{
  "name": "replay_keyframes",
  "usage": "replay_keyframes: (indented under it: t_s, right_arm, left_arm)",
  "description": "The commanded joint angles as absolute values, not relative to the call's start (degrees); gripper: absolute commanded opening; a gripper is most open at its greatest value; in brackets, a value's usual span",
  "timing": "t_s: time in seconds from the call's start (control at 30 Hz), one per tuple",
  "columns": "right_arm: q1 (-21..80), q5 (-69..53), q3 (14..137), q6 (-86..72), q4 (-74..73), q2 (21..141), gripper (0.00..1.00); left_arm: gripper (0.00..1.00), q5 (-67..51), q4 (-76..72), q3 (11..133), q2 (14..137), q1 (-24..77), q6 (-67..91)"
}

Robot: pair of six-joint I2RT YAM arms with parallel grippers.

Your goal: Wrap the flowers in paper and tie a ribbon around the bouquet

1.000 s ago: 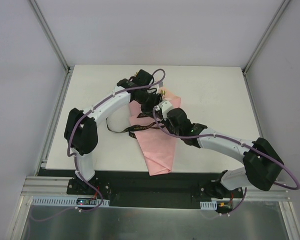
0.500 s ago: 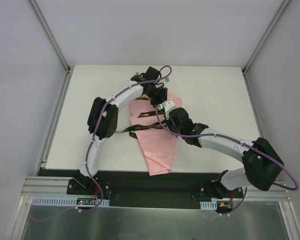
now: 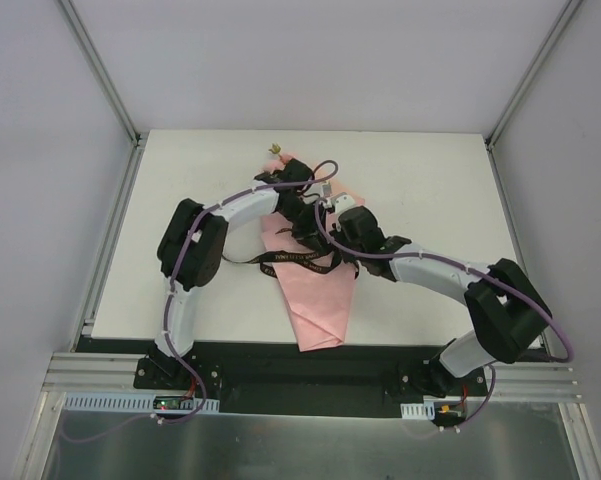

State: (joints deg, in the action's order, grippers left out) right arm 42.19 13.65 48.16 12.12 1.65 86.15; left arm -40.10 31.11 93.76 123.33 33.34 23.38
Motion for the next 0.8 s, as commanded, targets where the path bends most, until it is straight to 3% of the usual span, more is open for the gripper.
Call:
replay_keyframes:
  t_s: [0.0,0.23,0.4,0.57,0.77]
  right_arm:
    - [41.0,14.0,54.3,10.5,0.1,89.2,0.01]
    - [38.8,11.3,63.0,10.5,-8.5,94.6,0.15]
    - [37.6,9.9,70.9,10.0,-19.2,99.7,0.34]
    - [37.6,5.8,71.8,6.3,-27.1,95.5,0.53]
    - [37.7,2.6,69.0,0.2,-30.3,89.6,0.61]
  left_arm:
    - [0.25,-40.5,29.3,90.4,112.4,31.3,24.6]
    - [0.40,-37.4,29.0,81.1,98.6,21.8,26.7]
    - [0.52,-33.9,24.4,62.0,83.4,11.7,32.1]
    - [0.63,-31.5,20.0,45.2,72.0,7.0,40.5]
    - [0.70,-27.7,18.6,39.9,71.5,6.3,50.6]
